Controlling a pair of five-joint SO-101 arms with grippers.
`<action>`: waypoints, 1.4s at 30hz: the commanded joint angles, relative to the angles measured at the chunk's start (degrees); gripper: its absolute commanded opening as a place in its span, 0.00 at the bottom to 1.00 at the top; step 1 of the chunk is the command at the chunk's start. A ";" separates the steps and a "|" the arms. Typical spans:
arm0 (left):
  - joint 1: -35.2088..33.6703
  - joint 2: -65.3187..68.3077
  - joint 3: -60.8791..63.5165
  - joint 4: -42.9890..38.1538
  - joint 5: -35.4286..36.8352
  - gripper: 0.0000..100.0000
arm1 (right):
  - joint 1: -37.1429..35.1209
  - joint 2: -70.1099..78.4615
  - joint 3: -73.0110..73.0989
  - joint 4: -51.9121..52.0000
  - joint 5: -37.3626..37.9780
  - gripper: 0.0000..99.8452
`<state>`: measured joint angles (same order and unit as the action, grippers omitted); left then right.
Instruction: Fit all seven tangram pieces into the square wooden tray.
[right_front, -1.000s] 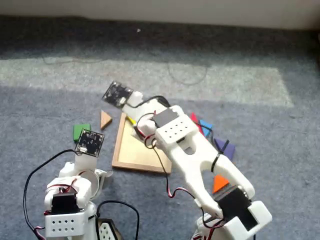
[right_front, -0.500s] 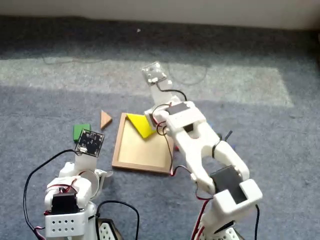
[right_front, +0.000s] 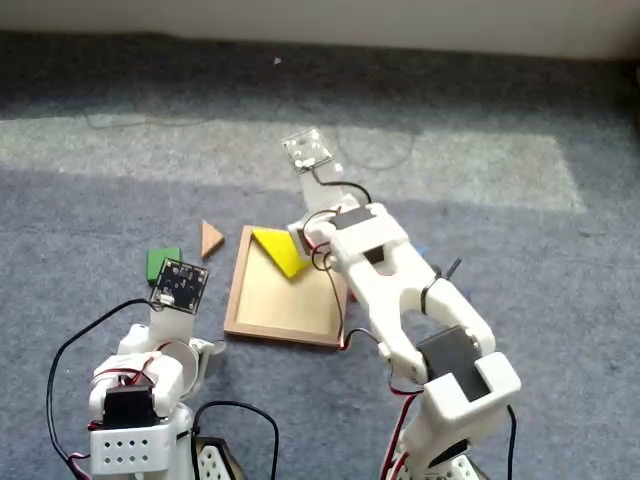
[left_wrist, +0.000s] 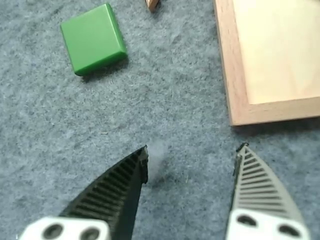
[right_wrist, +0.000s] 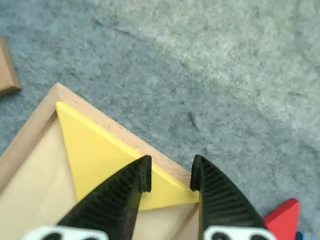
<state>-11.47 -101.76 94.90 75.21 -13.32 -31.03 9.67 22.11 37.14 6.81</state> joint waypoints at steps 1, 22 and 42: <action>-0.48 -2.51 -0.48 -1.14 -0.53 0.28 | -0.40 -0.92 -2.68 5.23 -0.35 0.13; -0.48 -2.51 -0.48 -1.14 -0.53 0.28 | 5.93 -30.90 0.48 19.82 -1.14 0.13; -0.48 -2.51 -0.48 -1.23 -0.53 0.28 | 10.86 -19.65 8.40 19.91 -24.35 0.31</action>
<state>-11.47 -101.76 94.90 75.21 -13.32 -21.01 -13.71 32.40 56.75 -15.16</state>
